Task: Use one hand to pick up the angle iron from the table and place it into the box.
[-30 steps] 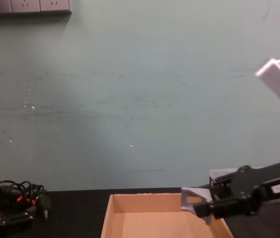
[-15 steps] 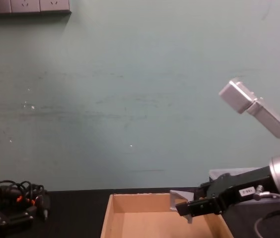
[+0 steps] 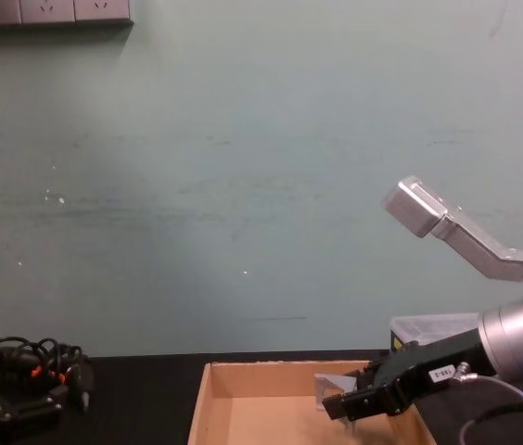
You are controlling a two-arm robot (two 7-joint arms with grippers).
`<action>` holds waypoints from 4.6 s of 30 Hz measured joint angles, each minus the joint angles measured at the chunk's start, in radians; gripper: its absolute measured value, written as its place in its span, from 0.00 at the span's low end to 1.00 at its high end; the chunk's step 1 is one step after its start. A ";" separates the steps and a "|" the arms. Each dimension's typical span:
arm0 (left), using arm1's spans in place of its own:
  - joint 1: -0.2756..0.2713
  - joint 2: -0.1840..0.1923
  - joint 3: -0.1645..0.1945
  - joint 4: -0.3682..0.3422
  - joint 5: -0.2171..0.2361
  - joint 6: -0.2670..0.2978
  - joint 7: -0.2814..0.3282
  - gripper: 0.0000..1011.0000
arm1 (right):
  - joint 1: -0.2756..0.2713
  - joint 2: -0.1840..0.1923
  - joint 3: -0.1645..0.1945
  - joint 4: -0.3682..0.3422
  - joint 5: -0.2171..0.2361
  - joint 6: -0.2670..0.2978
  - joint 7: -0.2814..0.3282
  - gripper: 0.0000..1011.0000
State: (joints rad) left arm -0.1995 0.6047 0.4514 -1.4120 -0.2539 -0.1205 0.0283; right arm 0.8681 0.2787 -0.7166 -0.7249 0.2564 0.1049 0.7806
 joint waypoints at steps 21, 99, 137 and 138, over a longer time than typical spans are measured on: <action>0.000 0.000 0.000 0.000 0.000 0.000 0.000 1.00 | -0.002 0.004 0.000 -0.008 0.001 -0.001 0.003 0.83; 0.000 0.000 0.000 0.000 0.000 0.000 0.000 1.00 | -0.484 0.465 0.103 -0.733 0.258 0.124 -0.009 0.99; 0.000 0.000 0.000 0.000 0.000 0.000 0.000 1.00 | -0.440 0.400 0.061 -0.665 0.191 0.134 -0.038 0.99; 0.000 0.000 0.000 0.000 0.000 0.000 0.000 1.00 | -0.440 0.400 0.061 -0.665 0.191 0.134 -0.038 0.99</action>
State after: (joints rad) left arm -0.1995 0.6047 0.4514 -1.4120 -0.2539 -0.1205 0.0283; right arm 0.4283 0.6792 -0.6554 -1.3900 0.4472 0.2386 0.7424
